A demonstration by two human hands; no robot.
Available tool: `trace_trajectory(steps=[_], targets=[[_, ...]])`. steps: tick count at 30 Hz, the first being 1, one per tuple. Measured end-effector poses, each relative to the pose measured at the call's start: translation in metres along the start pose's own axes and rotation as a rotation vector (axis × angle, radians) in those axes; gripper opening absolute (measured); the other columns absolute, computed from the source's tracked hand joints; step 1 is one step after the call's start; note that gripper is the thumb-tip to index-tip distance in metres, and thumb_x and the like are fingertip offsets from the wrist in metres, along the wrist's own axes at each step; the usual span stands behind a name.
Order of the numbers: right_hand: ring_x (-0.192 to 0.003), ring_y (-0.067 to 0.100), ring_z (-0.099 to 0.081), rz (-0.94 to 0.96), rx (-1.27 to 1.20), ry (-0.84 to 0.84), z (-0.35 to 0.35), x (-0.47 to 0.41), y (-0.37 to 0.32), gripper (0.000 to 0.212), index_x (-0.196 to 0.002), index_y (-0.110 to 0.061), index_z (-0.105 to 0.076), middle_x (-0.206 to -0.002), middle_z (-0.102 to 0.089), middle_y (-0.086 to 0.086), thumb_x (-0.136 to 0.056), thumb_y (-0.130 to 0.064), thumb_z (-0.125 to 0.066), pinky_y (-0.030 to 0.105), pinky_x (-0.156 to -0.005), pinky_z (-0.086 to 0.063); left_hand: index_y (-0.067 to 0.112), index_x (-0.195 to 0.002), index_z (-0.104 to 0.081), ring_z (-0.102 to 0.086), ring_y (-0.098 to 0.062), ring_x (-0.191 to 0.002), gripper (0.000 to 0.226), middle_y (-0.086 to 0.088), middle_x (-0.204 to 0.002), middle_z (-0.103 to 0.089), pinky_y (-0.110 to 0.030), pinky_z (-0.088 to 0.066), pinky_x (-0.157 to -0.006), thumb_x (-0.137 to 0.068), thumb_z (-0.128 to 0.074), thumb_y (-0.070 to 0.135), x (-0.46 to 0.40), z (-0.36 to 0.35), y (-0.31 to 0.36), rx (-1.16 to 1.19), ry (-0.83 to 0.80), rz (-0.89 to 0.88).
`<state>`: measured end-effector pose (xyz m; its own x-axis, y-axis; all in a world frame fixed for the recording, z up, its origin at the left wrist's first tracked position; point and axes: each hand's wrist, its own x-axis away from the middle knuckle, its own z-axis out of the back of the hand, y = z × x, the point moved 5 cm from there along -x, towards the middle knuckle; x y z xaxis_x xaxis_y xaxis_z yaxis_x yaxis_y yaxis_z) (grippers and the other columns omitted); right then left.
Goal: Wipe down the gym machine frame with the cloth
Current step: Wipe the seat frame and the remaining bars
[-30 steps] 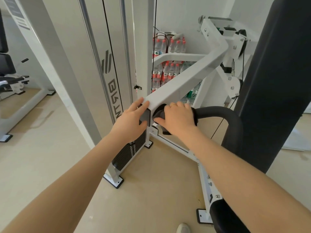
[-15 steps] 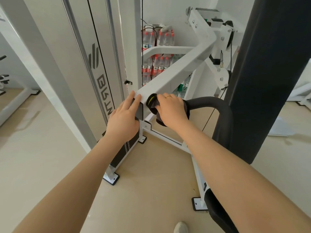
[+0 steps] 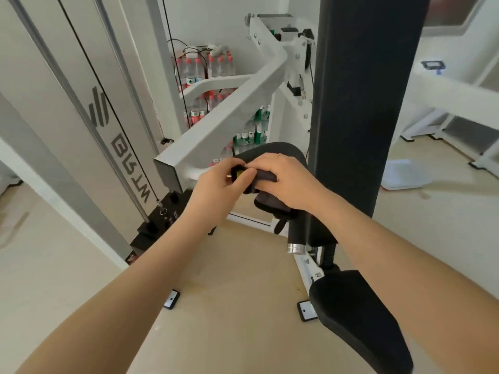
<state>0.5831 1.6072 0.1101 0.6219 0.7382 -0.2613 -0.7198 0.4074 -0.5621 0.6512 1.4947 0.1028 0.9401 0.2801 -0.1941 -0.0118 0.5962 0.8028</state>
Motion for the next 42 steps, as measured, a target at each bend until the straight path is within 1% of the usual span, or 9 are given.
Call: trace_trajectory(steps=[3, 7, 12, 16, 19, 25, 31, 35, 42], targets=[[-0.101, 0.005, -0.049, -0.024, 0.011, 0.054, 0.03, 0.034, 0.02, 0.037, -0.122, -0.02, -0.058, -0.113, -0.056, -0.009, -0.086, -0.018, -0.063, 0.014, -0.084, -0.035, 0.023, -0.1, -0.055, -0.062, -0.007, -0.081, 0.024, 0.009, -0.091, -0.061, -0.021, -0.051, -0.072, -0.08, -0.066, 0.031, -0.001, -0.031, 0.034, 0.035, 0.011, -0.054], [-0.095, -0.005, -0.047, -0.106, -0.052, 0.103, 0.072, 0.087, 0.048, 0.037, -0.112, -0.037, -0.051, -0.101, -0.048, -0.028, -0.082, -0.026, -0.068, 0.009, -0.076, -0.036, 0.028, -0.088, -0.052, -0.06, 0.002, -0.076, 0.023, 0.011, -0.084, -0.059, -0.012, -0.05, -0.065, -0.078, -0.066, 0.013, 0.015, -0.08, 0.081, 0.077, -0.02, -0.194], [-0.099, -0.006, -0.051, -0.156, -0.15, 0.063, 0.123, 0.162, 0.079, 0.036, -0.111, -0.034, -0.05, -0.101, -0.051, -0.025, -0.081, -0.025, -0.069, 0.014, -0.081, -0.046, 0.03, -0.075, -0.046, -0.06, 0.001, -0.084, 0.033, 0.013, -0.084, -0.063, -0.019, -0.051, -0.07, -0.076, -0.055, -0.001, 0.037, -0.144, 0.127, 0.186, 0.01, -0.175], [-0.106, -0.002, -0.05, -0.222, -0.266, 0.046, 0.16, 0.222, 0.117, 0.036, -0.119, -0.03, -0.048, -0.111, -0.052, -0.016, -0.09, -0.01, -0.054, 0.015, -0.085, -0.047, 0.035, -0.08, -0.047, -0.06, -0.004, -0.091, 0.037, 0.009, -0.094, -0.064, -0.025, -0.052, -0.077, -0.078, -0.054, -0.001, 0.057, -0.205, 0.172, 0.177, 0.004, -0.27], [-0.11, 0.0, -0.046, -0.267, -0.26, 0.064, 0.19, 0.256, 0.143, 0.048, -0.13, -0.027, -0.041, -0.121, -0.047, -0.012, -0.089, -0.004, -0.05, 0.011, -0.08, -0.044, 0.033, -0.09, -0.054, -0.056, 0.004, -0.091, 0.036, 0.015, -0.093, -0.061, -0.014, -0.05, -0.073, -0.078, -0.054, -0.001, 0.066, -0.244, 0.204, 0.192, 0.049, -0.295], [-0.102, 0.009, -0.049, -0.346, -0.193, 0.07, 0.238, 0.287, 0.195, 0.043, -0.127, -0.023, -0.051, -0.107, -0.052, -0.009, -0.091, -0.003, -0.038, 0.012, -0.072, -0.04, 0.025, -0.095, -0.059, -0.052, 0.014, -0.085, 0.035, 0.02, -0.088, -0.058, -0.001, -0.043, -0.067, -0.079, -0.049, -0.005, 0.059, -0.294, 0.247, 0.184, 0.101, -0.256], [-0.088, 0.003, -0.05, -0.34, -0.054, 0.268, 0.297, 0.292, 0.26, 0.03, -0.122, -0.019, -0.057, -0.101, -0.056, -0.007, -0.096, -0.013, -0.045, 0.005, -0.061, -0.036, 0.019, -0.12, -0.057, -0.052, -0.009, -0.101, 0.037, 0.005, -0.111, -0.059, -0.018, -0.04, -0.082, -0.09, -0.043, 0.003, 0.009, -0.355, 0.259, -0.056, -0.06, -0.077], [-0.08, 0.004, -0.052, -0.299, 0.024, 0.317, 0.34, 0.282, 0.307, 0.021, -0.111, -0.018, -0.061, -0.093, -0.058, -0.007, -0.094, -0.015, -0.048, 0.006, -0.058, -0.037, 0.022, -0.097, -0.06, -0.053, -0.005, -0.077, 0.029, 0.006, -0.087, -0.06, -0.015, -0.038, -0.057, -0.09, -0.039, 0.003, -0.036, -0.4, 0.278, -0.024, -0.052, -0.064], [-0.069, 0.002, -0.047, -0.458, 0.088, 0.319, 0.431, 0.264, 0.428, 0.009, -0.091, -0.019, -0.053, -0.077, -0.051, -0.009, -0.09, -0.011, -0.048, 0.017, -0.053, -0.034, 0.018, -0.07, -0.062, -0.054, -0.015, -0.067, 0.03, -0.003, -0.069, -0.059, -0.023, -0.038, -0.053, -0.09, -0.04, 0.012, -0.136, -0.506, 0.338, 0.101, -0.134, 0.01]])
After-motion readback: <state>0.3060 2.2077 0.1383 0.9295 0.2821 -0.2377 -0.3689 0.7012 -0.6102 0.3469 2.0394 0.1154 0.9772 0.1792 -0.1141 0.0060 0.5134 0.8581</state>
